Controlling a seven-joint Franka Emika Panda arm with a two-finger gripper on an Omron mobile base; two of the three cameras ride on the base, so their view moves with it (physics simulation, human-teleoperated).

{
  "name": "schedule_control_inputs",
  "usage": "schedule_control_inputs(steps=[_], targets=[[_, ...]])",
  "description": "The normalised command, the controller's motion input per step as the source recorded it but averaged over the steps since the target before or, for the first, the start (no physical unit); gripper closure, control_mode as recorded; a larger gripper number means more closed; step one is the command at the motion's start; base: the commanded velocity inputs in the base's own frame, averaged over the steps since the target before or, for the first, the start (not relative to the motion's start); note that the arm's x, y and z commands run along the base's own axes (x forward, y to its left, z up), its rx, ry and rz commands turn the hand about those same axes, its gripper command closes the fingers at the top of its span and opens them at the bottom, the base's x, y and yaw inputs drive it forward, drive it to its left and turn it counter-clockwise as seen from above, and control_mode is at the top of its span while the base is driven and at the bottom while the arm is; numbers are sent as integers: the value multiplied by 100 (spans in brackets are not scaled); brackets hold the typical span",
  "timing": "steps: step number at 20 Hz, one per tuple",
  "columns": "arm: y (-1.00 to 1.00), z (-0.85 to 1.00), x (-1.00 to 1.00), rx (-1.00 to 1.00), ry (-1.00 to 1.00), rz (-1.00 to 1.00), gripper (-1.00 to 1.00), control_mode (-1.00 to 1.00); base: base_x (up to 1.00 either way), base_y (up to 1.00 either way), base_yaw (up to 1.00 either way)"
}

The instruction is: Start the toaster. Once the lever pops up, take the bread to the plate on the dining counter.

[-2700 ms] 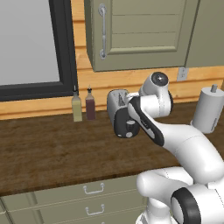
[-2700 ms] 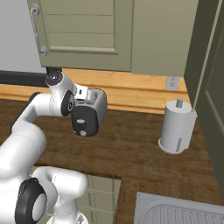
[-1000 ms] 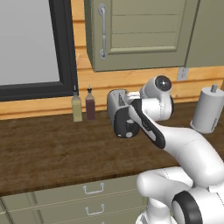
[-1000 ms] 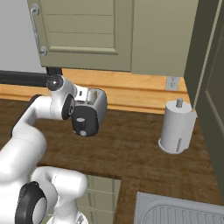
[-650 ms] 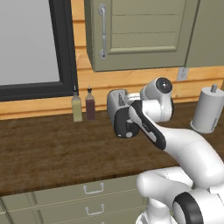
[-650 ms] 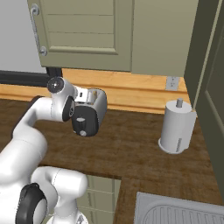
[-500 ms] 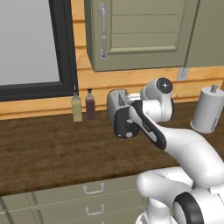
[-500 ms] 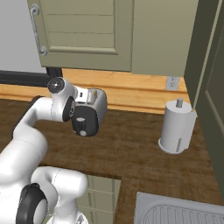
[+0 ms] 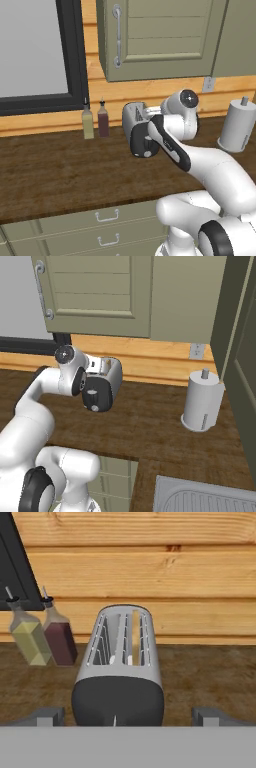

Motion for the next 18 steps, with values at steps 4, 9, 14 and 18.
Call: schedule_control_inputs(steps=[4, 9, 14, 18], targets=[[-13, 0, 0, 0, 0, 1, -100, -100, 0, 0, 0], [-17, 0, 0, 0, 0, 2, -100, -100, 0, 0, 0], [-14, 0, 0, 0, 0, 5, -100, -100, 0, 0, 0], [0, 0, 1, 0, 0, 11, -100, -100, 0, 0, 0]])
